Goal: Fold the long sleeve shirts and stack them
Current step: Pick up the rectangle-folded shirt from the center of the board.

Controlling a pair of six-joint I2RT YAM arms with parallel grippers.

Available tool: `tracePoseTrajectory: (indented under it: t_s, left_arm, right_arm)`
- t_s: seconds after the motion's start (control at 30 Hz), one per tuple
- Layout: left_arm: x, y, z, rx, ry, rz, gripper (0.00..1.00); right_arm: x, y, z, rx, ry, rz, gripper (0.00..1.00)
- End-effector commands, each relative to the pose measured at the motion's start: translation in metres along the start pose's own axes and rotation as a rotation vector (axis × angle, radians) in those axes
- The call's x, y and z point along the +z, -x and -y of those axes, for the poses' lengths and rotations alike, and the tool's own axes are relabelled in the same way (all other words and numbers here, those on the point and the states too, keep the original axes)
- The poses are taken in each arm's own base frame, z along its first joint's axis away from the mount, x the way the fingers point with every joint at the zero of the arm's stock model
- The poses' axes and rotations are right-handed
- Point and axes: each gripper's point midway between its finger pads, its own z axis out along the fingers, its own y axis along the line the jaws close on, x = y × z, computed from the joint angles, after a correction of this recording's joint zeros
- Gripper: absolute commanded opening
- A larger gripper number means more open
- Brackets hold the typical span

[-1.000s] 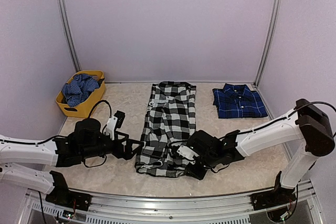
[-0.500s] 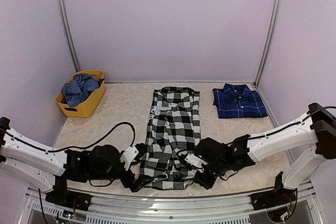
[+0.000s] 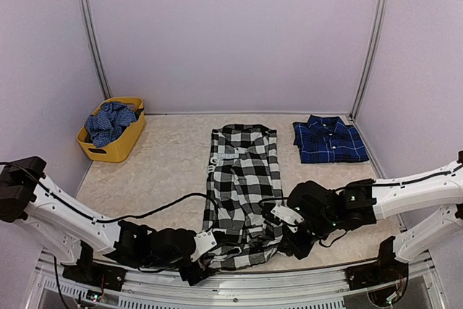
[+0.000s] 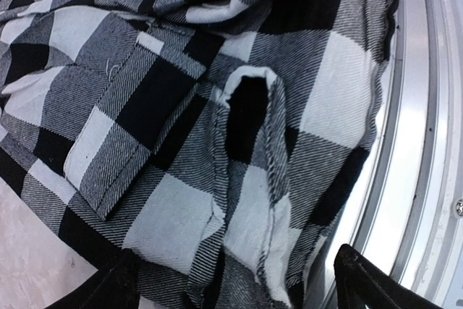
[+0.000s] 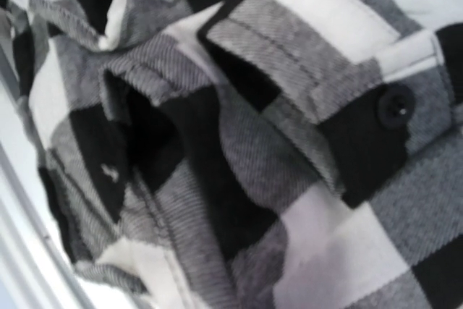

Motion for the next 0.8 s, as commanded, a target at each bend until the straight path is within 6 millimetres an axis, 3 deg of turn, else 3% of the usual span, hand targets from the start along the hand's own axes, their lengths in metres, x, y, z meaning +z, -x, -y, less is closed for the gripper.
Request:
tracePoseTrajectory:
  t_s: [0.0,0.23,0.43,0.77]
  left_arm:
    - [0.007,0.004,0.001,0.037,0.014,-0.018,0.82]
    - [0.015,0.001,0.004,0.078,0.012,-0.046,0.48]
    - [0.016,0.002,0.01,0.094,-0.016,-0.062,0.01]
    - [-0.019,0.04,0.054,-0.019,-0.283,-0.025,0.0]
  right_arm:
    - [-0.011,-0.009,0.002,0.054,-0.001,-0.018,0.0]
    - [-0.013,-0.007,0.007,0.081,0.003,-0.015,0.0]
    - [-0.006,-0.011,0.01,0.099,-0.006,-0.042,0.0]
    - [-0.006,-0.027,-0.013,0.18,0.115,-0.089,0.0]
